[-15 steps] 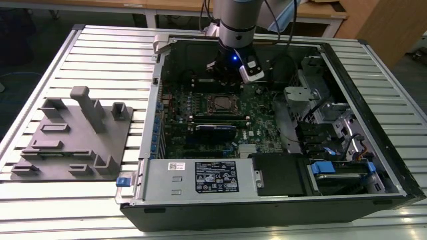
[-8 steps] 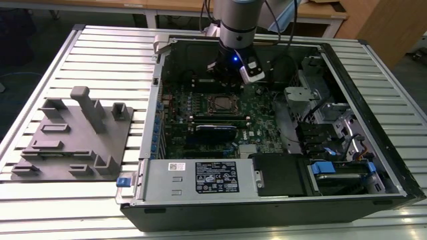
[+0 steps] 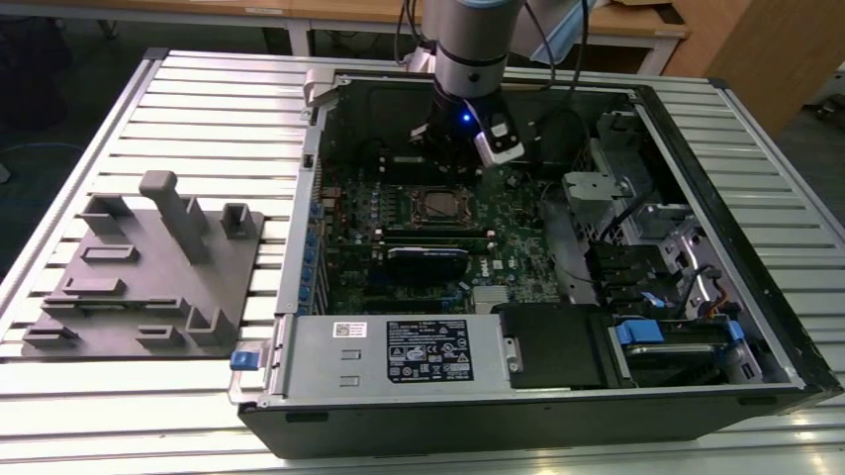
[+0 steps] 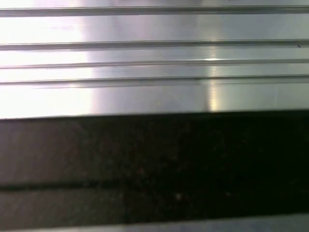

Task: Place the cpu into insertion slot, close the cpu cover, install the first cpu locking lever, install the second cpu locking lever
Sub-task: 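Install the first cpu locking lever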

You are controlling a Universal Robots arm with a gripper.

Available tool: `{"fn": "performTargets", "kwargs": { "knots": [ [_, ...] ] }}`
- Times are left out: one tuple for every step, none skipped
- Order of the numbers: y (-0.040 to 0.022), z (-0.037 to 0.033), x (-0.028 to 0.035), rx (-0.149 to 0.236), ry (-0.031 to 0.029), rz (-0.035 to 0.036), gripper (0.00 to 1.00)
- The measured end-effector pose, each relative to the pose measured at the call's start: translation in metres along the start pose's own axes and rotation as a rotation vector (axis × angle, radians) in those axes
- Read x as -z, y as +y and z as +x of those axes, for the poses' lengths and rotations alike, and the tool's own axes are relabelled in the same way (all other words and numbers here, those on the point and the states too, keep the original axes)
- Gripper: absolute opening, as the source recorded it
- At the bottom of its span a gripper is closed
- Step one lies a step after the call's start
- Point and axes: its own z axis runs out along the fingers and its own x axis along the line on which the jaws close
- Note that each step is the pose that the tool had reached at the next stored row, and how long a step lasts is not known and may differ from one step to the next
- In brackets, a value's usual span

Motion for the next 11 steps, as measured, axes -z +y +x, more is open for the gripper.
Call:
{"fn": "performTargets", "kwargs": {
  "knots": [
    [-0.0001, 0.0000, -0.0001, 0.000, 0.0000, 0.0001, 0.10],
    [-0.0002, -0.0001, -0.0003, 0.000, 0.0000, 0.0000, 0.10],
    [-0.0004, -0.0001, -0.0004, 0.000, -0.0001, -0.0001, 0.10],
    [-0.0005, -0.0001, -0.0005, 0.000, -0.0001, -0.0001, 0.10],
    [-0.0007, -0.0002, -0.0005, 0.000, -0.0001, -0.0001, 0.10],
    [-0.0008, -0.0002, -0.0005, 0.000, -0.0001, 0.0000, 0.10],
    [-0.0010, -0.0002, -0.0005, 0.000, -0.0001, 0.0001, 0.10],
    [-0.0011, -0.0002, -0.0006, 0.000, -0.0001, 0.0001, 0.10],
    [-0.0012, -0.0002, -0.0006, 0.000, -0.0001, 0.0000, 0.10],
    [-0.0013, -0.0002, -0.0006, 0.000, -0.0001, 0.0001, 0.10],
    [-0.0013, -0.0002, -0.0006, 0.000, -0.0001, 0.0001, 0.10]
  ]
}}
